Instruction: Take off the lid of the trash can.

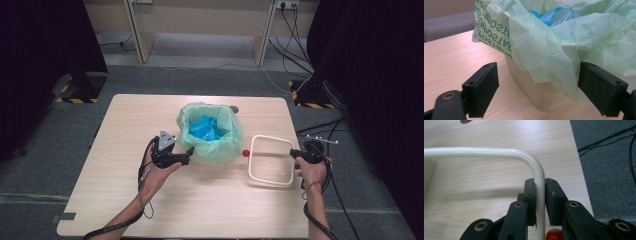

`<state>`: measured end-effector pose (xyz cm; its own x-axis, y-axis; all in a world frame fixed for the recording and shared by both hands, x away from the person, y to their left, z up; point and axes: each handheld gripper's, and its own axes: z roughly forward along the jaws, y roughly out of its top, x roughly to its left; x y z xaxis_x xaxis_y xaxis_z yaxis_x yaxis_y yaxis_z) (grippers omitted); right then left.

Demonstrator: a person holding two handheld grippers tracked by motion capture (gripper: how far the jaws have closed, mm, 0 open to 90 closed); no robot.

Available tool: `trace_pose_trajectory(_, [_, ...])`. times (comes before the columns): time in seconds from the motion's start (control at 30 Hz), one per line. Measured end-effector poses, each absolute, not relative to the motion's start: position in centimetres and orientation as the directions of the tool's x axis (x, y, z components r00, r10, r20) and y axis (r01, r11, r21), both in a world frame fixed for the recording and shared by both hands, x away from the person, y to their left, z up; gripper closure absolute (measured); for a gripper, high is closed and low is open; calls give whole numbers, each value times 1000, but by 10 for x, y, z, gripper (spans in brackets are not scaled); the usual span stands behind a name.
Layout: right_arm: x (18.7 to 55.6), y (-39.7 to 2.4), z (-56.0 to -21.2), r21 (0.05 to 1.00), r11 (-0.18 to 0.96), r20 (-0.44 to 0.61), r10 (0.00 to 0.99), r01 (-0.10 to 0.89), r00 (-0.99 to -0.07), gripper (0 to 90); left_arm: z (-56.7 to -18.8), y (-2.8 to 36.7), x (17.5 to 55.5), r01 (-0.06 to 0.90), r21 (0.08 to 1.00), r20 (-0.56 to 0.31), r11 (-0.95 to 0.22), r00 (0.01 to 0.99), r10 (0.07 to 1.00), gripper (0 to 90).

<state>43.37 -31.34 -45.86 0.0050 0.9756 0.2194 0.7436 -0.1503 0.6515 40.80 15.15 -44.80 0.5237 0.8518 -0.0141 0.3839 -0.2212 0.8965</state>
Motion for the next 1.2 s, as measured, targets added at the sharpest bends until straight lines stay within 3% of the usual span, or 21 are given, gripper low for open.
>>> trace_pose_trajectory(0.5, [435,-307,-473,618,-78,149,989,782,-19,795,-449,157,403,390,895,-27,-214,528,849,175])
trace_pose_trajectory(0.97, [434,-308,-485,606,-93,146,989,790,5,781,-450,173,388,393,897,-48,-202,541,839,171])
trace_pose_trajectory(1.1, [434,-309,-486,607,-100,145,989,789,14,752,-451,178,386,399,895,-56,-197,541,839,167])
trace_pose_trajectory(1.2, [434,-309,-484,622,-105,134,991,776,27,673,-451,180,385,403,895,-63,-190,538,841,166])
